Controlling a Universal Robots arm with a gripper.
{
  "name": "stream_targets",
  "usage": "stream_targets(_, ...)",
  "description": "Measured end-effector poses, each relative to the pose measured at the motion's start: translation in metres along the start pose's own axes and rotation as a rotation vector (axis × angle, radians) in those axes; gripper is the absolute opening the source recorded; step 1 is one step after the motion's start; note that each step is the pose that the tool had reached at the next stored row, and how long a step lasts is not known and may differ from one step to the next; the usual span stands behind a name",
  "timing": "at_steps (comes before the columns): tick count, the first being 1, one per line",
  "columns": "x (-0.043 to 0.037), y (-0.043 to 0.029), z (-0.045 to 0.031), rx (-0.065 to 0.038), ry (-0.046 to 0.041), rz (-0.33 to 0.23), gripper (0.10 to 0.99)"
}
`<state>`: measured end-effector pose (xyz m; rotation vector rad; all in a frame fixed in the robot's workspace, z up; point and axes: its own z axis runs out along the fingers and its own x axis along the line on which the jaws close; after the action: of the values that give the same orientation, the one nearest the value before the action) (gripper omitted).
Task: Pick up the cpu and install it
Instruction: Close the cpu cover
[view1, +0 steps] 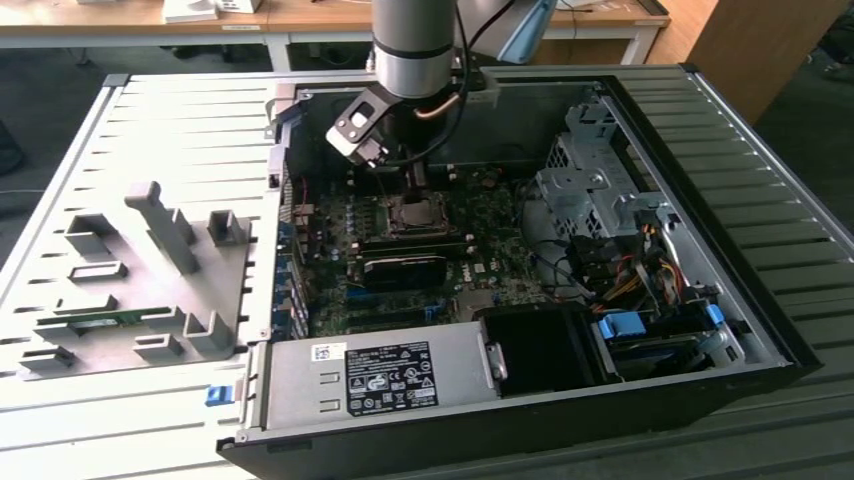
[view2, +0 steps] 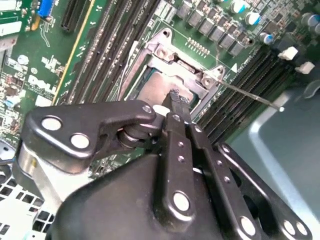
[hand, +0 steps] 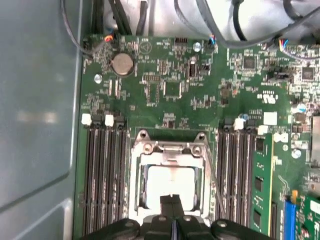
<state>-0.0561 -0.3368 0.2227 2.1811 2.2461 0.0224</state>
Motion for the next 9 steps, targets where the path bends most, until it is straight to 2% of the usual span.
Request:
stream_targets(4,-0.0003,0.0068,0.0002,0.0,-0.0002,0.0,0.106)
stream_targets(9,-0.0004,0.0095,0.0002,0.0,-0.0002,0.0,0.106)
